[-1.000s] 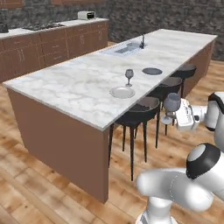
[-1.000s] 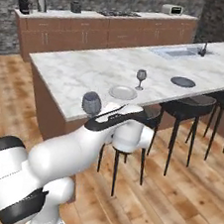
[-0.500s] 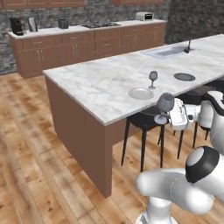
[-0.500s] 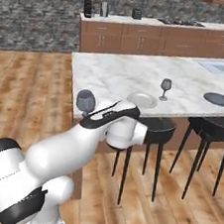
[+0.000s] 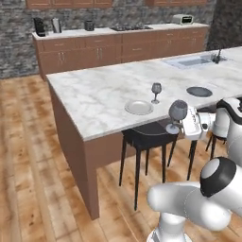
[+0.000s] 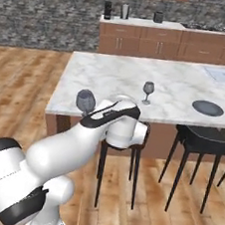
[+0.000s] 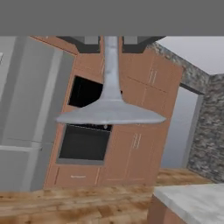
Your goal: Retrieve the wine glasses from the counter and place one next to each plate.
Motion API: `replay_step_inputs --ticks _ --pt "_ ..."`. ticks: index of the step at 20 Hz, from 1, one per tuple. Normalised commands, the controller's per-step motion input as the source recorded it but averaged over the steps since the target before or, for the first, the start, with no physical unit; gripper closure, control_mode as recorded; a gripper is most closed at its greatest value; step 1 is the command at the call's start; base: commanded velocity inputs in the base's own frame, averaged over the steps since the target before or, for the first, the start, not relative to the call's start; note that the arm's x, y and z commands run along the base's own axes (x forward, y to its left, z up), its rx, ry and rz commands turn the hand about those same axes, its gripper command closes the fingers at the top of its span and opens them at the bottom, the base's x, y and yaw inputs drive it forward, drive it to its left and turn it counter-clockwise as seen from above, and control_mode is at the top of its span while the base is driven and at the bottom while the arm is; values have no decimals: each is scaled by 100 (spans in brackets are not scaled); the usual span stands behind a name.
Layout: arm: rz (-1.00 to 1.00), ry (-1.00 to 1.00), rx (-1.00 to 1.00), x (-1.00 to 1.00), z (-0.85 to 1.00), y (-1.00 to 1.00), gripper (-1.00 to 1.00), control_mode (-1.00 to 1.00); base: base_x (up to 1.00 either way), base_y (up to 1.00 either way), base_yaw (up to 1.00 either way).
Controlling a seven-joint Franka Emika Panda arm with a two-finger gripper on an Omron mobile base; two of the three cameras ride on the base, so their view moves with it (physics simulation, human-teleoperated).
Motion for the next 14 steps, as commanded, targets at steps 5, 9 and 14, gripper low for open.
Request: replay_step_inputs --ticks 5,9,14 --pt "0 0 0 0 0 0 100 100 8 -100 32" --pt "0 0 0 0 0 0 100 100 14 -100 30" --pt "0 0 0 0 0 0 100 100 20 -100 27"
